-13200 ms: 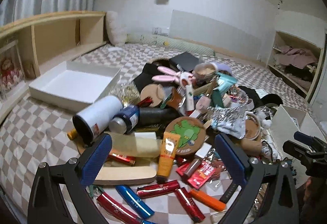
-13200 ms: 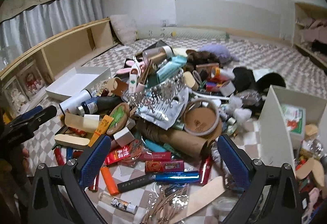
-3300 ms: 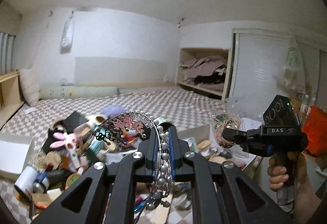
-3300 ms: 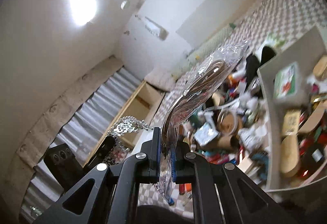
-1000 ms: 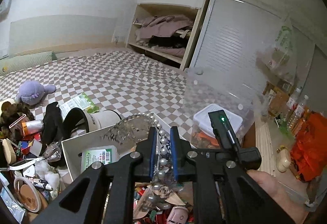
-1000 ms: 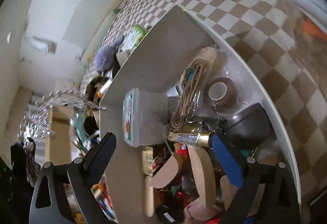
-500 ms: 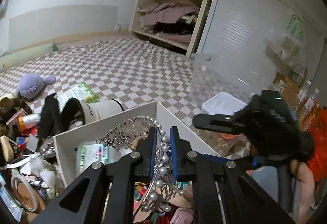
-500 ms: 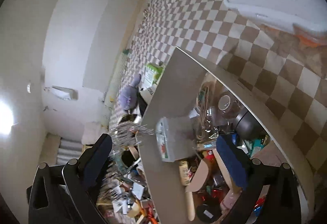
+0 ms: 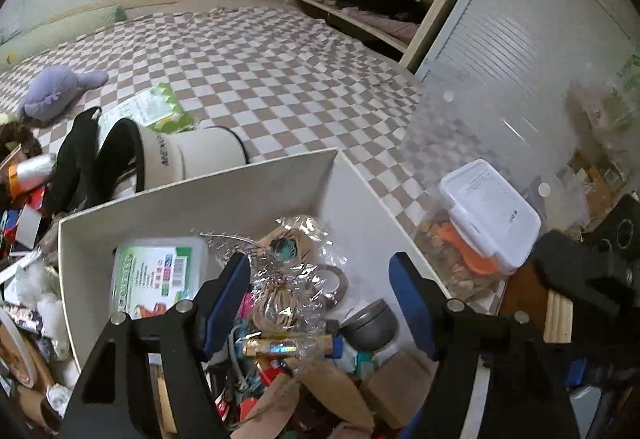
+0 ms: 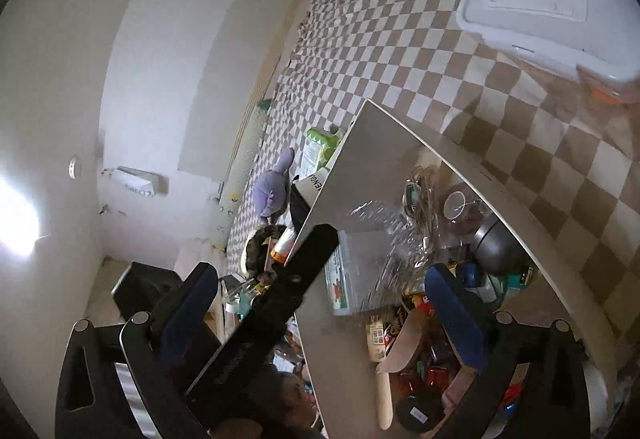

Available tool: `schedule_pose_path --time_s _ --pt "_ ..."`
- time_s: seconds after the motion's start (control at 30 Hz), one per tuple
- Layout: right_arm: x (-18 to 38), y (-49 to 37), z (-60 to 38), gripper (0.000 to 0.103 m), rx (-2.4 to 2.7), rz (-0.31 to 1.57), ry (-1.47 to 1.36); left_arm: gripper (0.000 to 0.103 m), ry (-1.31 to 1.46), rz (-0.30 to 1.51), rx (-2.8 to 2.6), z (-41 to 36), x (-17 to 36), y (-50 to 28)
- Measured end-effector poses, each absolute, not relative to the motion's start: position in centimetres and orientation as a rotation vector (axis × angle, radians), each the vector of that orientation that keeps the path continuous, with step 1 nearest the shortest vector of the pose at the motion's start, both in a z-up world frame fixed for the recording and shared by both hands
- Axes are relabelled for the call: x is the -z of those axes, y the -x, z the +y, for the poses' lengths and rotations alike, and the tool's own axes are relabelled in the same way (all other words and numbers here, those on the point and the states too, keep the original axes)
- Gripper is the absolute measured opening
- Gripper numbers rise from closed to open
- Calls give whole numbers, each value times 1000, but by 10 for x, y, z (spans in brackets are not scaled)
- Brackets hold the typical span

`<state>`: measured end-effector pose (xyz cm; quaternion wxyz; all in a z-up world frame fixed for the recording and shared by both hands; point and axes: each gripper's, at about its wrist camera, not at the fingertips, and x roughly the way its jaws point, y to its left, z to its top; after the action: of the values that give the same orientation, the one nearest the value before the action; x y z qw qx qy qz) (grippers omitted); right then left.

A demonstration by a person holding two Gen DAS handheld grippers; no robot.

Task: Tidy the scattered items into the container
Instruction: 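Lower the tiara and cord bag into the white box and open both grippers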

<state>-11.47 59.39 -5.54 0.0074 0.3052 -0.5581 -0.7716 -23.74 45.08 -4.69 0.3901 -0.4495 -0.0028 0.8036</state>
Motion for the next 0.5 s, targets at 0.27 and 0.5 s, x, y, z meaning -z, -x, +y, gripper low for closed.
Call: schedule_pose_path --time_s 0.27,0.5 --pt "49 114 585 103 2428 -1730 -966 80 1111 44 -2124 417 38 221" --pt "40 113 564 103 2525 -1624 -1002 97 981 5 -2162 383 15 198"
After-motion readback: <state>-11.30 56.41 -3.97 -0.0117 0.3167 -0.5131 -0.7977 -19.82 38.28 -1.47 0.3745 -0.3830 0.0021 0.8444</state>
